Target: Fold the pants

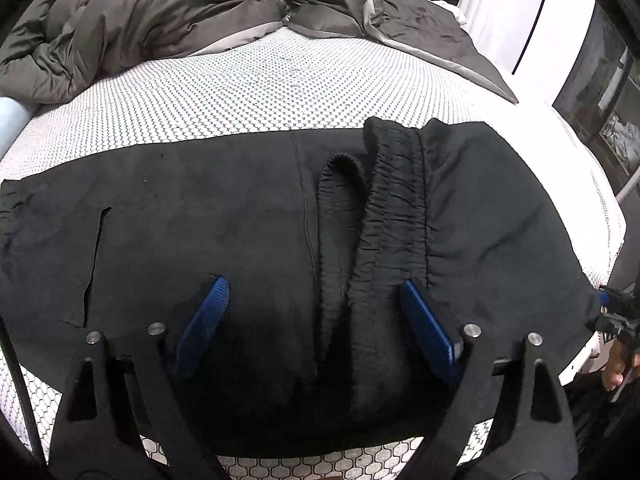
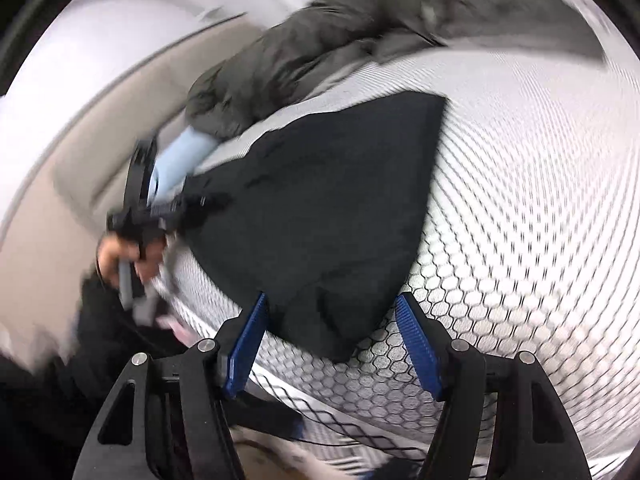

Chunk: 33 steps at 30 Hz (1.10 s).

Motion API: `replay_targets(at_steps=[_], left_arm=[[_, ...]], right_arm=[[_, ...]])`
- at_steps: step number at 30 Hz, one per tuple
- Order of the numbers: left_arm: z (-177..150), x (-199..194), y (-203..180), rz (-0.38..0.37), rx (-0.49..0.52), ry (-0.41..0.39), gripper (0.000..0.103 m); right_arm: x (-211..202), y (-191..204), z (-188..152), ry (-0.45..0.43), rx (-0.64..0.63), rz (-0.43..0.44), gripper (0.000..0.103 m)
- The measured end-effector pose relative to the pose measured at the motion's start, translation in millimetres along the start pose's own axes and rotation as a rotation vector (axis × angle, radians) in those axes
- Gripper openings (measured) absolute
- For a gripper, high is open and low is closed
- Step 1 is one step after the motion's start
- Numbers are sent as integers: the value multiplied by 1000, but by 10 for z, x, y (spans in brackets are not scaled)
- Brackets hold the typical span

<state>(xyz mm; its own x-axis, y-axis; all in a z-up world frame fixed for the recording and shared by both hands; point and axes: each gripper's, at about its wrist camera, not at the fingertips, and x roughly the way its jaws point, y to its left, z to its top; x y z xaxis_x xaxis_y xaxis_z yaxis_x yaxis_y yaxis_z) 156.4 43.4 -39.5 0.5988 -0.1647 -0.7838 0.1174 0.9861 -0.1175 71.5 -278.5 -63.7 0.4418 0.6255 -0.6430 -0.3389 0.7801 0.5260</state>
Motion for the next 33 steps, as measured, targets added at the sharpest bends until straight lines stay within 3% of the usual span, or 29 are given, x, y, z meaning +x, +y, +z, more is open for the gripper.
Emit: replay_targets(at_steps=[1, 3, 5, 8, 9, 10, 12, 15, 17, 21, 22, 23, 25, 26, 29, 31, 33], left_arm=[[1, 14, -7, 0, 5, 0, 87], [-12, 44, -42, -6, 7, 6, 87], [-12, 50, -56, 3, 9, 9, 87], [-11, 5, -90, -11, 17, 18, 87], [10, -42, -111, -28, 27, 8, 87], [33, -90, -117, -46, 31, -10, 87], [156, -153, -134, -97, 25, -46, 87], [468, -29, -159, -169, -26, -32, 86], [640, 183, -163, -208, -68, 23, 71], [834, 570, -206, -191, -78, 117, 53], [843, 613, -193, -202, -87, 125, 49], [845, 636, -196, -222, -91, 124, 35], [868, 636, -172, -265, -105, 108, 28], [890, 608, -145, -268, -126, 81, 12], [972, 458, -66, -271, -154, 3, 12], [1024, 380, 13, -235, -169, -47, 13], [1007, 428, 50, -152, -170, -31, 18]], right_arm=[[15, -26, -3, -8, 38, -6, 29], [30, -40, -54, -4, 60, -26, 13], [-33, 52, -137, -20, 20, -50, 11], [-26, 123, -139, 5, 26, -65, 14], [-76, 111, -127, -6, 30, -61, 22], [-138, 92, -86, -42, 44, -56, 38], [-283, 35, 11, -116, 71, -38, 57], [-306, -16, 281, -159, 83, -61, 57], [-224, -50, 483, -162, 85, -80, 57], [-5, -150, 856, -145, 60, -101, 57], [31, -188, 913, -143, 56, -105, 57], [73, -234, 952, -142, 65, -101, 57], [178, -315, 999, -128, 105, -87, 57], [223, -341, 1012, -114, 121, -88, 57], [267, -342, 990, -89, 108, -113, 57], [258, -283, 988, -95, 82, -124, 57], [258, -261, 989, -98, 67, -144, 57]])
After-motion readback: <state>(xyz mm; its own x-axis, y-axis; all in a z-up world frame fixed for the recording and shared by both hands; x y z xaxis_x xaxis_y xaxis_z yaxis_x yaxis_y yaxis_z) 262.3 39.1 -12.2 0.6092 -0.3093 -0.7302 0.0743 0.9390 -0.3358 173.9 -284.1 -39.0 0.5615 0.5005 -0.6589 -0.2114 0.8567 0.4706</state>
